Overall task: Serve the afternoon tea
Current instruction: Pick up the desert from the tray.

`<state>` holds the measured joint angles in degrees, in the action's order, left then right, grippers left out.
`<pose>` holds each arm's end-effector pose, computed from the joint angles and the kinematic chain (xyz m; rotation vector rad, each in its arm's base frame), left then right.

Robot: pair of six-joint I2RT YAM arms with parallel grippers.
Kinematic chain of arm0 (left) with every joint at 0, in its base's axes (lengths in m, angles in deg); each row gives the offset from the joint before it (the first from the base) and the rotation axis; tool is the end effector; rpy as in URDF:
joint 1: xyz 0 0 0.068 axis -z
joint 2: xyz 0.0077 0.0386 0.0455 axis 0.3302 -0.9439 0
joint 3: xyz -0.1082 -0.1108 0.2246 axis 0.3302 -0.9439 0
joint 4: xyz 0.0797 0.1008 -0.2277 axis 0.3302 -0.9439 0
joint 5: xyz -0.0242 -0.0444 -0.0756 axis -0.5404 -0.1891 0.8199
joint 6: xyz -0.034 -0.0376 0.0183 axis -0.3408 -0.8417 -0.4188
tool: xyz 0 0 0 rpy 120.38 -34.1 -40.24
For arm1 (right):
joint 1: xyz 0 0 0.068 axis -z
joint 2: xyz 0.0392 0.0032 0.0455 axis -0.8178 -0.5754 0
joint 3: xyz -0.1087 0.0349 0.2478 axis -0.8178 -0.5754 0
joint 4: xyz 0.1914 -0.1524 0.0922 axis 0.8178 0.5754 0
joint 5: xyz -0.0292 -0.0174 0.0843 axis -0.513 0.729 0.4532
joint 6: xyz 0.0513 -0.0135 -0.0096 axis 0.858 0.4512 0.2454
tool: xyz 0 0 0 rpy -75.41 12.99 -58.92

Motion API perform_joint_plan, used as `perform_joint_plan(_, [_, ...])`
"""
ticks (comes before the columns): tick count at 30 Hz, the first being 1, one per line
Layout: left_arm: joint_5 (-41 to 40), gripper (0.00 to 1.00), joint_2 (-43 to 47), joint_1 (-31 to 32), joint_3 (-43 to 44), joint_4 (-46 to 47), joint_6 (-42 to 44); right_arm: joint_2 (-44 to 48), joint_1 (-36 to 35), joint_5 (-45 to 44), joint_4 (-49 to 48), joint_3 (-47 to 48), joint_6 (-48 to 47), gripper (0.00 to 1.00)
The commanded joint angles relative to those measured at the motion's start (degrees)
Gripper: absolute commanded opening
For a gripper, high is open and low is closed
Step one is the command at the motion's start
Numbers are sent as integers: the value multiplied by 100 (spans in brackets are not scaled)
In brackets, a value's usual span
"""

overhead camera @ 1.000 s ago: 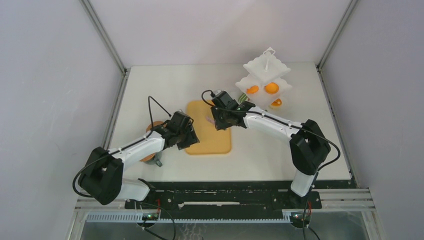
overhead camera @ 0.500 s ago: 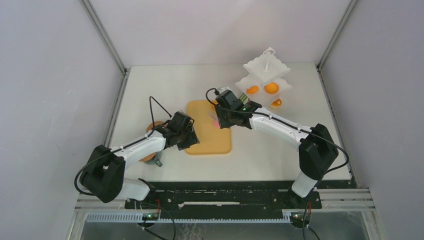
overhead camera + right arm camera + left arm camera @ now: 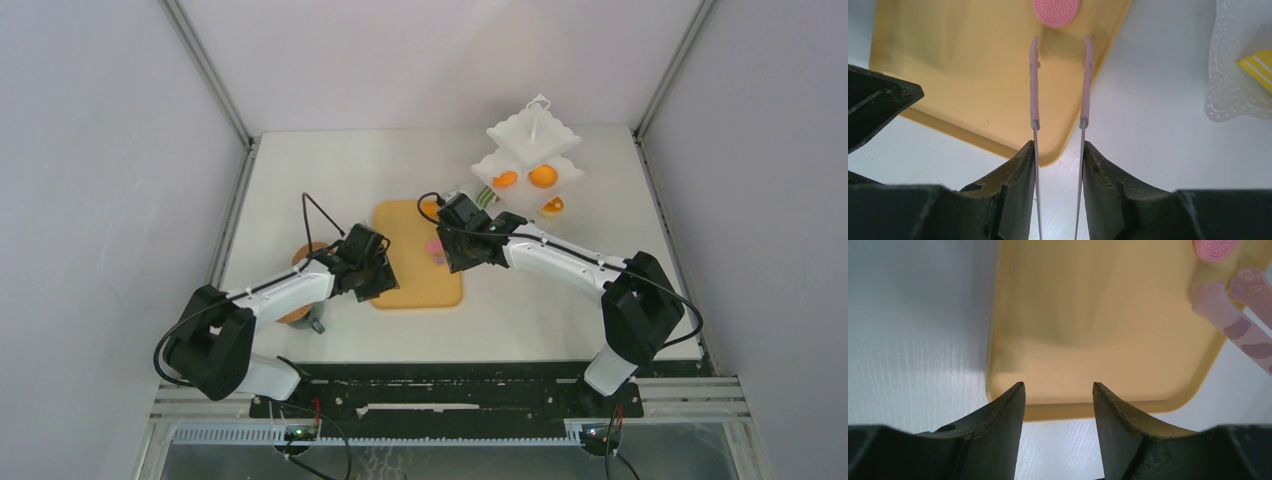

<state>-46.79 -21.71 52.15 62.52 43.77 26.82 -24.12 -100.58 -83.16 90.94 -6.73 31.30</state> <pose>0.2189 -0.1387 0.1768 -0.4351 2.6500 -0.4039 0.2439 0.2419 0.2424 -0.5891 2.5206 0.1990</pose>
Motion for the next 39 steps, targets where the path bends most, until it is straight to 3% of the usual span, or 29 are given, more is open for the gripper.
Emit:
perform_joint_plan(1, [78, 57, -31, 18, 371, 82, 51, 293, -75, 39, -78, 8, 47, 45])
perform_joint_plan(39, [73, 57, -102, -25, 311, 119, -10, -629, 16, 312, -463, -37, -114, 47])
